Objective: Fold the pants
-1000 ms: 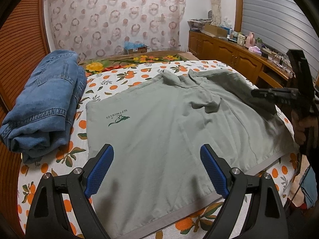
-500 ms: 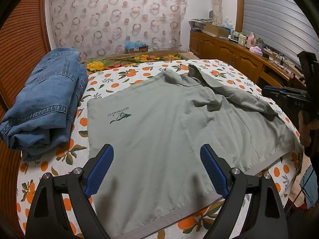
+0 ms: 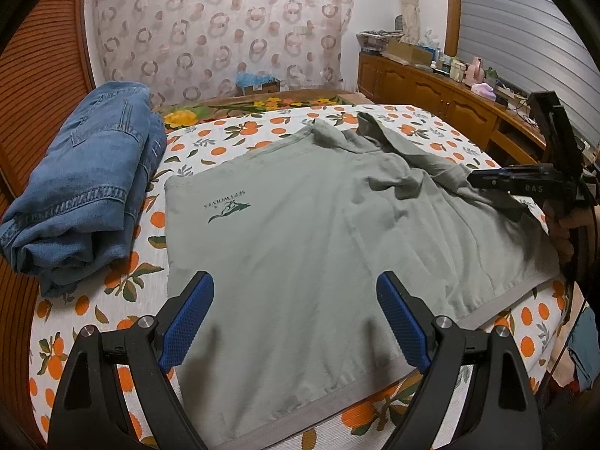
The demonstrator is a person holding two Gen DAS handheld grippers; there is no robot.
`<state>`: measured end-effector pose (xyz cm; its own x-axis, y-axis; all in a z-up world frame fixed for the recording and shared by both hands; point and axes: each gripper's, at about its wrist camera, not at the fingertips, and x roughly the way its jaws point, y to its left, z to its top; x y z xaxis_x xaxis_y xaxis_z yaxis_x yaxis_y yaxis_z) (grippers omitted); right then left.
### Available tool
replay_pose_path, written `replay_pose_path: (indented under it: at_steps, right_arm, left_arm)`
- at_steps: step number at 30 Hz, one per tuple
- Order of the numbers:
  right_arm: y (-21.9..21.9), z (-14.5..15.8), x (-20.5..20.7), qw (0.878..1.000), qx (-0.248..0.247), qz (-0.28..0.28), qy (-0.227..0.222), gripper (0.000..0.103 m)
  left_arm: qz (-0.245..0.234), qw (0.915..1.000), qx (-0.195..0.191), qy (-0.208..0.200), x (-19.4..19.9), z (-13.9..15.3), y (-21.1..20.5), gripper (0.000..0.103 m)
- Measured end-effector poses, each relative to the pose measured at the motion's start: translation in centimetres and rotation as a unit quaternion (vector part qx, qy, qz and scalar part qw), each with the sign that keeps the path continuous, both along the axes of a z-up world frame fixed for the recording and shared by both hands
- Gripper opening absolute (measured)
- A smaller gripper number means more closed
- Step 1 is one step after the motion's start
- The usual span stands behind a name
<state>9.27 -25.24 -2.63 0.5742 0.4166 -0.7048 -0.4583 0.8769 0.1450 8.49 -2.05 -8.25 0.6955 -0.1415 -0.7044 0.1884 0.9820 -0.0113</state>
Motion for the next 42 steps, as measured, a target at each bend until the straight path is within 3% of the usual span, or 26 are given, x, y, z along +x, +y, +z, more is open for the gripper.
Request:
replay_pose_path:
  at_steps: [4, 9, 15, 19, 21, 26, 32, 42]
  right_arm:
    - [-0.6, 1.5, 0.1, 0.999, 0.010, -0.016, -0.032, 0.003]
    - [-2.5, 2.8, 1.0, 0.995, 0.011, -0.074, -0.067, 0.002]
    - [-5.0, 1.6, 4.6, 0.978, -0.064, -0.187, -0.071, 0.003]
    - [-5.7, 0.6, 5.2, 0.969, -0.091, -0.217, -0.071, 0.003]
    - [-5.2, 0.6, 5.0, 0.970, -0.088, -0.214, -0.071, 0.003]
    - [-2.9, 1.4, 2.3, 0.974, -0.085, -0.193, -0.084, 0.037]
    - [-0.6, 1.3, -1.9, 0.987, -0.046, -0.134, -0.081, 0.056]
    - [2.5, -0.2, -6.9, 0.995, -0.050, -0.069, -0.060, 0.062]
  left_arm:
    - [0.002, 1.0000, 0.000, 0.004, 0.1, -0.3, 0.2, 0.089]
    - [0.004, 1.0000, -0.001, 0.005, 0.0, -0.4, 0.5, 0.089]
    - [0.013, 0.9999, -0.004, 0.003, -0.4, -0.4, 1.8, 0.089]
    - [0.022, 0.9997, -0.009, 0.006, -0.8, -0.6, 2.9, 0.089]
    - [0.027, 0.9996, -0.009, 0.006, -1.1, -0.7, 3.6, 0.089]
    - [0.035, 0.9993, -0.016, 0.004, -2.2, -0.8, 5.2, 0.089]
    - [0.029, 0.9992, -0.023, 0.013, -3.6, -1.3, 6.2, 0.076]
    - [0.025, 0.9983, -0.038, 0.036, -5.3, -2.3, 7.2, 0.052]
